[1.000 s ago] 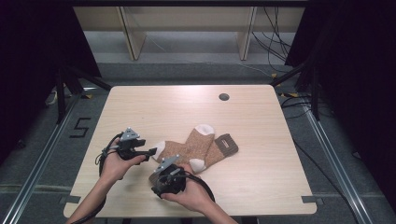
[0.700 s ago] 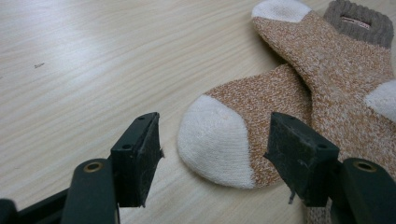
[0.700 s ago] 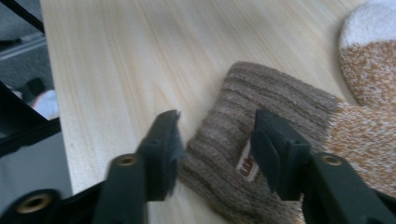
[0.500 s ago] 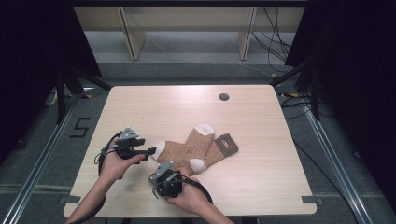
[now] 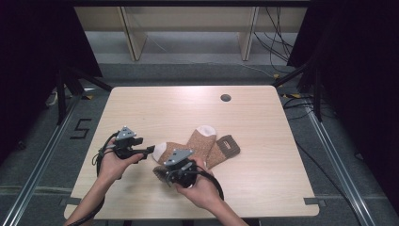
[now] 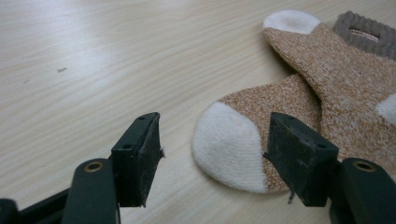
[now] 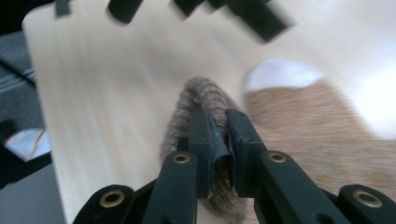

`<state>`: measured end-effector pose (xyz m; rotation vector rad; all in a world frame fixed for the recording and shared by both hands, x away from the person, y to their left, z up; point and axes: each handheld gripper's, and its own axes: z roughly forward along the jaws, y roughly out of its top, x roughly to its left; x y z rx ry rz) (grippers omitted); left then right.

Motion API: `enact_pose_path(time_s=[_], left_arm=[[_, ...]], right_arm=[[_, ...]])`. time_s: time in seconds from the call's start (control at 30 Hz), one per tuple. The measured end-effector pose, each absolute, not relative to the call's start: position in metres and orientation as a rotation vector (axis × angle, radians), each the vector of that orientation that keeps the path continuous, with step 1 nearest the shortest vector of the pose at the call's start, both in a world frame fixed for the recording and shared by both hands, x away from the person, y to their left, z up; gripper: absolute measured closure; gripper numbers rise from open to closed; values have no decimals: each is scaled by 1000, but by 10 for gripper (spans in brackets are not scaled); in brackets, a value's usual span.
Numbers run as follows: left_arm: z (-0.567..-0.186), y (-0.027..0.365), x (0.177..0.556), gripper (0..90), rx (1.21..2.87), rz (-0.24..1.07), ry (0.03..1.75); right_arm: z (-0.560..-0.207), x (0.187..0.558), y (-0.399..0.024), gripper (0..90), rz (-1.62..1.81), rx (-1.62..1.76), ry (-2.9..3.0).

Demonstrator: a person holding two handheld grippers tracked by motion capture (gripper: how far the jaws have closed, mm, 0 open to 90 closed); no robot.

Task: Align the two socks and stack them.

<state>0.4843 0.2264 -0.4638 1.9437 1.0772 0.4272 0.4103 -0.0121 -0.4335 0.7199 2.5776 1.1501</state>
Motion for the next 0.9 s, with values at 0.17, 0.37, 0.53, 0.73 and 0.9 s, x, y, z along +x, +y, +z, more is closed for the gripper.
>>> enact_pose_path(time_s=[0.17, 0.37, 0.53, 0.73, 0.9], left_arm=[[-463, 223, 485, 346, 1924, 435, 1079], [-461, 209, 487, 331, 1967, 422, 1014], [-457, 192, 491, 317, 1962, 413, 954], [-450, 170, 497, 275, 1950, 374, 844], [-448, 155, 500, 257, 1977, 350, 808]], right_arm=[[-404, 419, -40, 821, 1206, 792, 2463], [-377, 439, -71, 823, 1234, 849, 2348], [-361, 449, -85, 823, 1269, 876, 2296], [-344, 457, -92, 825, 1290, 890, 2263], [-332, 460, -94, 825, 1294, 879, 2243]])
